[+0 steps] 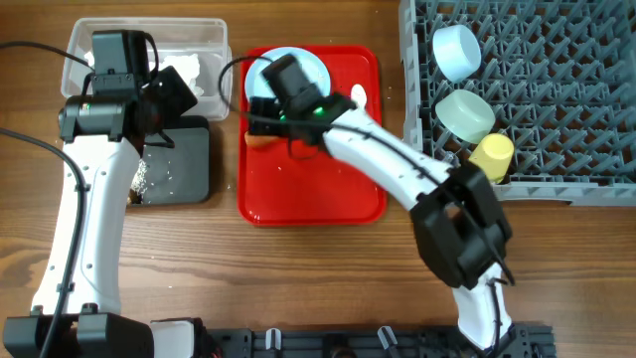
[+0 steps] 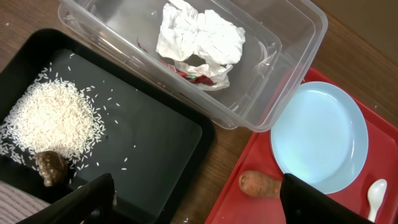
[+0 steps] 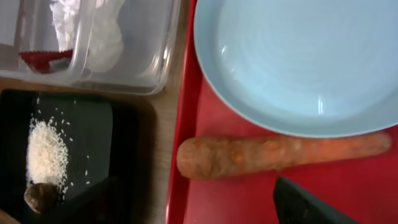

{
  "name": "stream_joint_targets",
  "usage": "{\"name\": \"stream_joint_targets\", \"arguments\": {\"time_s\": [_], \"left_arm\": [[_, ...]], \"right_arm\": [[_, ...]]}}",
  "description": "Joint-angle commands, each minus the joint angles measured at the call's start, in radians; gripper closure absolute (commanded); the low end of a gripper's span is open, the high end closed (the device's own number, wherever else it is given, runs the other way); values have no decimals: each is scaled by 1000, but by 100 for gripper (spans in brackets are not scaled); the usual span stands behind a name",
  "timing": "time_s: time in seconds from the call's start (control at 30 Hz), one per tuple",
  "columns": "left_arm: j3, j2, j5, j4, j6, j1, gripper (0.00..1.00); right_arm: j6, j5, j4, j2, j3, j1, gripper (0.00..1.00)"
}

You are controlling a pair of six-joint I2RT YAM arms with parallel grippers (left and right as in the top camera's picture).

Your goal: Sort waste into correct bins and load items into the dishwasher rack

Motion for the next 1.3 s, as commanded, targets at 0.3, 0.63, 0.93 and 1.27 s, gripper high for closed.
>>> {"name": "stream_joint_targets", "arguments": {"time_s": [0.3, 0.63, 0.93, 1.27], "left_arm": [[2, 6, 1, -37, -2, 9, 15], [2, 6, 1, -37, -2, 9, 13], [2, 6, 1, -37, -2, 9, 13], [2, 7, 1, -37, -2, 9, 11]], "right_arm": [[118, 114, 42, 122, 6, 40, 31], [144, 143, 74, 188, 6, 38, 30], [144, 120, -42, 189, 6, 34, 24], [166, -55, -180, 188, 7, -55, 16]]}}
